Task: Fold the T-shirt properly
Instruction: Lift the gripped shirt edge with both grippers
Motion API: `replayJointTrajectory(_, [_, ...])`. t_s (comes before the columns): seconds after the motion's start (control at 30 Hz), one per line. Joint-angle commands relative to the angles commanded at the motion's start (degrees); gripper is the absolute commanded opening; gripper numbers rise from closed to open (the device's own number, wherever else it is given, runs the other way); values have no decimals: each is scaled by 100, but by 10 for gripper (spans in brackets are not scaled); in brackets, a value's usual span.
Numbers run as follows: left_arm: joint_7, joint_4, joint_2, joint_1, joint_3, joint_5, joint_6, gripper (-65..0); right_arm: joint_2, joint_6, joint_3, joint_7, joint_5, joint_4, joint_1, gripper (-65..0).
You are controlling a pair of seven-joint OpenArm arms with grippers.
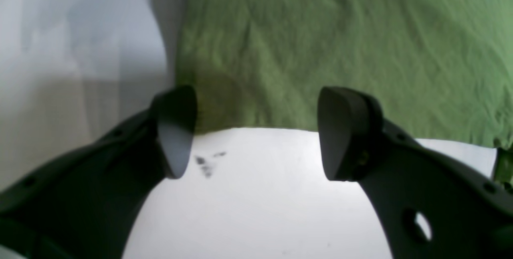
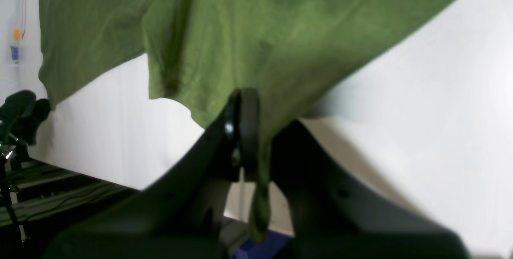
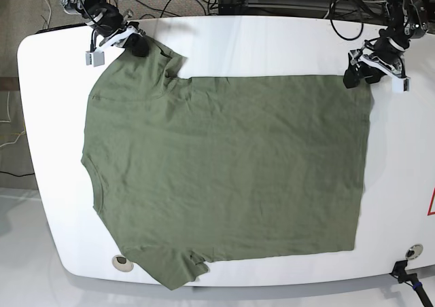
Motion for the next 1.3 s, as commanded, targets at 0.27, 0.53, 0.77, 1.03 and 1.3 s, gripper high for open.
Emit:
replayJointTrajectory(0.27, [0, 149, 0, 141, -369, 0, 18, -209, 0, 0, 0, 0, 0, 0, 0, -650])
replayJointTrajectory(0.53, [0, 141, -123, 141, -440, 9, 9, -209, -9, 0, 0, 0, -9, 0, -9, -650])
replayJointTrajectory(0.77, [0, 132, -105, 149, -431, 9, 9, -209, -9, 0, 0, 0, 0, 0, -9, -650])
replayJointTrajectory(1.03, [0, -281, -114, 97, -413, 9, 0, -209, -9, 0, 0, 0, 0, 0, -18, -650])
replayJointTrajectory(1.3, [0, -387, -105, 26, -18, 9, -229, -211, -9, 0, 0, 0, 0, 0, -26, -650])
